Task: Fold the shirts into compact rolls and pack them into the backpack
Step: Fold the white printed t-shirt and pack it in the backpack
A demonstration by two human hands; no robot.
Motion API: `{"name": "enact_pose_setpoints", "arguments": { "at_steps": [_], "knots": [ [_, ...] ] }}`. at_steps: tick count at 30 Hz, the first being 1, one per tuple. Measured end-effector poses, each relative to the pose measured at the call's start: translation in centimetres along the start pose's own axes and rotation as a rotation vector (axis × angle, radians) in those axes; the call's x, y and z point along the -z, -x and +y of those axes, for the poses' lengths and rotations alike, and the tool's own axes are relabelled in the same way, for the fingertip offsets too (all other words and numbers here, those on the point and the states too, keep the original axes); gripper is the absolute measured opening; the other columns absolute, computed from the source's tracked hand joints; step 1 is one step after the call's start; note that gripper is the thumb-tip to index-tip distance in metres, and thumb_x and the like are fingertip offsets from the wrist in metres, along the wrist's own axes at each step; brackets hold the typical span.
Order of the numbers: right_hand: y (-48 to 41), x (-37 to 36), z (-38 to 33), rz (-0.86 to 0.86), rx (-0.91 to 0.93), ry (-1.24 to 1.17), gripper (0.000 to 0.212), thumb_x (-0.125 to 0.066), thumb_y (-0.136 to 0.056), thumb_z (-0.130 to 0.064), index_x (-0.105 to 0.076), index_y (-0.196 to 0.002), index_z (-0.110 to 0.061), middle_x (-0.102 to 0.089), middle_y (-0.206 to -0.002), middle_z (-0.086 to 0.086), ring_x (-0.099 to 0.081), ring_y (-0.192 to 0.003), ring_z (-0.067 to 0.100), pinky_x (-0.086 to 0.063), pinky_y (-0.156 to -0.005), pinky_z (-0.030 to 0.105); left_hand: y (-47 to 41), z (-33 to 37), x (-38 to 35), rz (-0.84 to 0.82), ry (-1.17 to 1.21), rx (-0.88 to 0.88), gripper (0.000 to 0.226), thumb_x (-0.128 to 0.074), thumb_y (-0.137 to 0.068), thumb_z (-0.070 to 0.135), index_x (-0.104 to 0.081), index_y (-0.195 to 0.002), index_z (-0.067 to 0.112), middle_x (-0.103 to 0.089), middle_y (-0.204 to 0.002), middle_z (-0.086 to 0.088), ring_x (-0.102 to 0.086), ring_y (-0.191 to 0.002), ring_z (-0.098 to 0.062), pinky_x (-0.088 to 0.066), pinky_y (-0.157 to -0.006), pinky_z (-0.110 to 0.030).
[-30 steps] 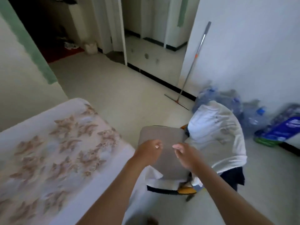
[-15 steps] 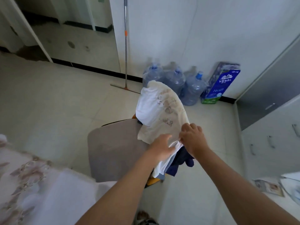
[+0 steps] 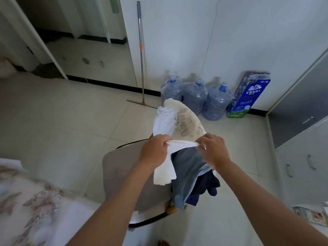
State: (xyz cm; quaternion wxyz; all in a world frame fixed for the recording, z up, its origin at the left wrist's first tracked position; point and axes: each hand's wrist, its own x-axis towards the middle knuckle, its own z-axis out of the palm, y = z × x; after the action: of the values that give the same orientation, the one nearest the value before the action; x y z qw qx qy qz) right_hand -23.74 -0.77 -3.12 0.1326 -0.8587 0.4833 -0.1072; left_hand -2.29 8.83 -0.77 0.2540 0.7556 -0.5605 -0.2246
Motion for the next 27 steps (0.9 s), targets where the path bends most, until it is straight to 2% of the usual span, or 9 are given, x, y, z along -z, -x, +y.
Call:
{"name": "enact_pose_setpoints", "arguments": {
  "at_steps": [5,8,11,14,17,20,22,24,27],
  "knots": [
    [-2.6,1.2,-4.9,0.068,0.122,-0.285,0.019,-0.053,-0.092,-0.009,-0.066,-0.106,-0.014,-0.067,-0.101,0.003,-0.059,-0.091,0.024,-0.048,-0.075,0.035,0.4,2.3,1.1,-0.030,0.006,-0.097,0.047,-0.058,-0.087,0.018,-0.048,-0.131,0.028,-0.057,-0.123,0.008,-0.050,-0.110,-0.017,-0.045,-0.090,-0.033],
    [-3.0,1.7,-6.8,0.094,0.199,-0.398,0.018,-0.051,-0.087,-0.016,-0.064,-0.100,-0.016,-0.064,-0.094,-0.004,-0.057,-0.084,0.016,-0.048,-0.074,0.032,-0.2,2.9,2.0,0.019,0.097,-0.058,0.037,-0.054,-0.095,0.022,-0.051,-0.130,0.031,-0.066,-0.111,0.006,-0.061,-0.096,-0.017,-0.049,-0.078,-0.030],
    [-3.1,0.4,-5.3,0.089,0.121,-0.089,0.034,-0.067,-0.077,-0.017,-0.064,-0.110,-0.022,-0.059,-0.105,-0.005,-0.054,-0.095,0.020,-0.041,-0.085,0.035,-0.4,1.5,3.9,0.091,0.114,-0.007,0.040,-0.045,-0.088,0.003,-0.067,-0.112,0.027,-0.070,-0.101,0.007,-0.062,-0.091,-0.013,-0.041,-0.069,-0.014],
    [-3.1,-1.0,-3.3,-0.024,-0.039,0.093,0.035,-0.059,-0.084,-0.015,-0.067,-0.116,-0.029,-0.060,-0.127,0.001,-0.053,-0.116,0.027,-0.036,-0.099,0.041,0.3,-0.3,5.5,0.080,0.051,0.019,0.039,-0.046,-0.084,0.004,-0.067,-0.101,0.031,-0.067,-0.092,0.013,-0.061,-0.087,-0.012,-0.040,-0.064,-0.019],
    [-3.8,-0.3,-5.1,0.053,-0.069,-0.145,0.032,-0.052,-0.081,-0.003,-0.067,-0.104,-0.021,-0.069,-0.101,0.001,-0.062,-0.093,0.029,-0.047,-0.075,0.037,1.2,-1.1,5.8,0.014,-0.164,0.032,0.043,-0.057,-0.084,0.015,-0.057,-0.120,0.039,-0.062,-0.112,0.013,-0.057,-0.103,-0.016,-0.044,-0.077,-0.030],
    [-4.4,1.0,-9.1,0.053,0.175,-0.238,0.033,-0.046,-0.077,-0.013,-0.067,-0.102,-0.015,-0.069,-0.096,0.002,-0.060,-0.087,0.026,-0.049,-0.073,0.036,1.8,0.0,5.0,-0.060,0.020,-0.023,0.075,-0.073,-0.080,0.028,-0.034,-0.144,0.038,-0.051,-0.134,0.011,-0.048,-0.120,-0.012,-0.044,-0.096,-0.032],
    [-4.4,1.1,-11.7,-0.019,0.312,-0.311,0.034,-0.042,-0.076,-0.024,-0.067,-0.097,-0.013,-0.067,-0.090,0.000,-0.058,-0.081,0.021,-0.049,-0.070,0.035,1.8,0.6,4.8,0.038,0.185,-0.020,0.063,-0.072,-0.085,0.030,-0.042,-0.140,0.038,-0.060,-0.124,0.014,-0.057,-0.111,-0.007,-0.046,-0.088,-0.021],
    [-4.5,0.5,-12.9,0.031,0.354,-0.354,0.022,-0.051,-0.076,-0.024,-0.065,-0.089,-0.014,-0.059,-0.083,-0.004,-0.051,-0.075,0.016,-0.042,-0.066,0.032,1.4,-0.1,5.6,0.158,0.207,0.032,0.043,-0.063,-0.090,0.017,-0.056,-0.129,0.033,-0.068,-0.108,0.011,-0.064,-0.099,-0.010,-0.048,-0.079,-0.016],
    [-4.4,-0.9,-11.8,0.115,0.342,-0.074,0.033,-0.061,-0.074,-0.017,-0.064,-0.106,-0.021,-0.062,-0.100,-0.001,-0.054,-0.087,0.022,-0.044,-0.079,0.037,2.2,-2.1,7.7,0.180,0.147,0.112,0.049,-0.052,-0.087,0.002,-0.063,-0.126,0.028,-0.067,-0.109,0.007,-0.063,-0.101,-0.010,-0.043,-0.082,-0.012]
  ]
}}
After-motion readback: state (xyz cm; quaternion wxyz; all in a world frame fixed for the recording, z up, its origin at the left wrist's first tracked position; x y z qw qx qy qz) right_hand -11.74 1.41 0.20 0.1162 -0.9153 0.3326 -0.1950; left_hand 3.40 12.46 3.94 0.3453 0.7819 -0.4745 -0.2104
